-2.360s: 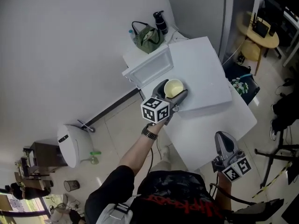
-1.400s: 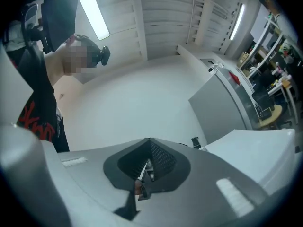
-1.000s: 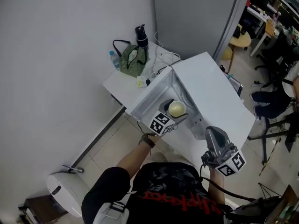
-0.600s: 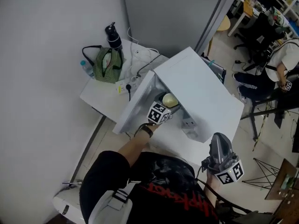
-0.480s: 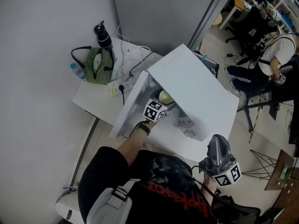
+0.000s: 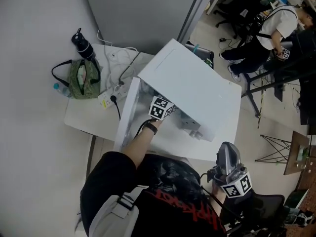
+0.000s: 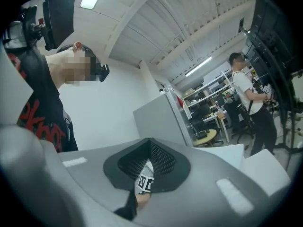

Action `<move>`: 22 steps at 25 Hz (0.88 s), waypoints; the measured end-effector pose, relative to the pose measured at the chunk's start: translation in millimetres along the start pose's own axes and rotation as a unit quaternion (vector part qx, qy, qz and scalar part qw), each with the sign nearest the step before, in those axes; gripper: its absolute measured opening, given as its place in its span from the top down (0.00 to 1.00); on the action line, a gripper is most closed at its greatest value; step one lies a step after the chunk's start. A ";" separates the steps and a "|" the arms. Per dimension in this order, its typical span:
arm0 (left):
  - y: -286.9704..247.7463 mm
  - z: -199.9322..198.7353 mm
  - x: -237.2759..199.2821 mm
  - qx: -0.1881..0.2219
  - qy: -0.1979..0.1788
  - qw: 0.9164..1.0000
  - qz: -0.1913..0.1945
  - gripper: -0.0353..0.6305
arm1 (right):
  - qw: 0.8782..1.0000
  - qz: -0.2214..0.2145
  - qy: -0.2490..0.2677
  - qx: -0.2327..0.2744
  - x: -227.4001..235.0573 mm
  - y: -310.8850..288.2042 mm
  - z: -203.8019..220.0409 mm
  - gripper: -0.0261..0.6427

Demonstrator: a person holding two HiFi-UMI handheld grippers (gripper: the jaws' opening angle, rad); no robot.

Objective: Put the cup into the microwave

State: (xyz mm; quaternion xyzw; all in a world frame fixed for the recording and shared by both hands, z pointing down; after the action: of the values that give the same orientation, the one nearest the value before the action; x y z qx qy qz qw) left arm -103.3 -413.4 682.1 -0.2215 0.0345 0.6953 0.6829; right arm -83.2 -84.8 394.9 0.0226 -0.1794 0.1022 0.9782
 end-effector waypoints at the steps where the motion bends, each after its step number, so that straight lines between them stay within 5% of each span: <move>1: -2.5 1.5 -1.1 0.001 -0.003 1.000 0.000 0.27 | 1.000 0.008 0.000 0.002 -0.7 2.7 0.6 0.96; 13: -13.7 8.7 -6.4 0.047 -0.015 0.998 0.042 0.26 | 0.998 0.069 -0.001 0.012 -5.4 24.2 9.9 0.96; 22: 36.5 14.0 -14.0 0.075 0.055 0.996 -0.015 0.25 | 0.998 0.066 -0.008 0.016 -8.9 25.4 15.7 0.96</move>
State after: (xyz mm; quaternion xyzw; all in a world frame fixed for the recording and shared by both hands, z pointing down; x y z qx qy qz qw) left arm -142.6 -423.9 690.4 -0.2085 0.1208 0.6668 0.7052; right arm -102.0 -62.9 406.6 0.0267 -0.1865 0.1690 0.9674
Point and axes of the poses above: the fingertips, and each gripper's own axes: y backward along the fingers, x to its right, z out of its underside, the point moved 10 cm from there along y, backward along the fingers, and after that the axes turned 8 degrees about z, right-handed, at the moved point
